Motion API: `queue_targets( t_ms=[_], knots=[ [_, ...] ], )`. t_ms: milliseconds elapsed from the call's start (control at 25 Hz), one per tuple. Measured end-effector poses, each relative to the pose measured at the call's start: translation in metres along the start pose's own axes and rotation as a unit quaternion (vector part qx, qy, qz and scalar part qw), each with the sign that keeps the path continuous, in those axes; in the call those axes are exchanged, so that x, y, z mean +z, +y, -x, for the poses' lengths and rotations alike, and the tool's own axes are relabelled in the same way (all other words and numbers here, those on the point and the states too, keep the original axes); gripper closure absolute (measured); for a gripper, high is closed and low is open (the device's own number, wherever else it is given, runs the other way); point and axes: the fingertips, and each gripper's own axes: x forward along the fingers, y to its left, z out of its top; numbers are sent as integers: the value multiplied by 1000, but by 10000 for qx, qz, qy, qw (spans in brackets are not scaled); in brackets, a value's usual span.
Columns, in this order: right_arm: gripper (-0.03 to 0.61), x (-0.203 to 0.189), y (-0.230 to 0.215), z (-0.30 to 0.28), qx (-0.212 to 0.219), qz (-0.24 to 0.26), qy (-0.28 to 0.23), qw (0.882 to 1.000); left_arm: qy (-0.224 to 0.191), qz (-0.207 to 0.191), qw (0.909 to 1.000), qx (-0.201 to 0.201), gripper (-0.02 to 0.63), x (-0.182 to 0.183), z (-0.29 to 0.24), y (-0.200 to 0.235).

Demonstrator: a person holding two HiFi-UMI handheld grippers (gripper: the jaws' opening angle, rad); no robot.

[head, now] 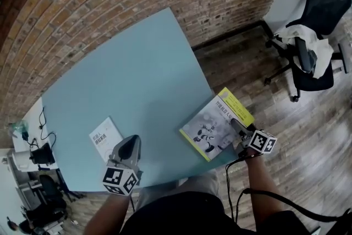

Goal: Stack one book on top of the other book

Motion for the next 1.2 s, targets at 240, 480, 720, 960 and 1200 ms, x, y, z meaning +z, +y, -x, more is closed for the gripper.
queue_targets(
  t_ms=[240, 480, 720, 960, 1200],
  knots=[
    [130, -1, 3, -4, 286, -271, -37, 9992, -19, 37, 9999, 137, 609, 0, 4, 11],
    [132, -3, 11, -12, 578, -504, 28, 9971, 17, 6, 9998, 173, 609, -1, 8, 14],
    [135, -12, 9, -16, 683, -823, 238, 9940, 37, 21, 9994, 330, 609, -2, 18, 18],
    [264, -3, 25, -20, 1106, -565, 138, 9922, -38, -140, 9991, 394, 609, 4, 24, 15],
    [391, 3, 38, -14, 987, -1, 174, 9950, -248, -69, 9985, 482, 609, 12, 31, 20]
  ],
)
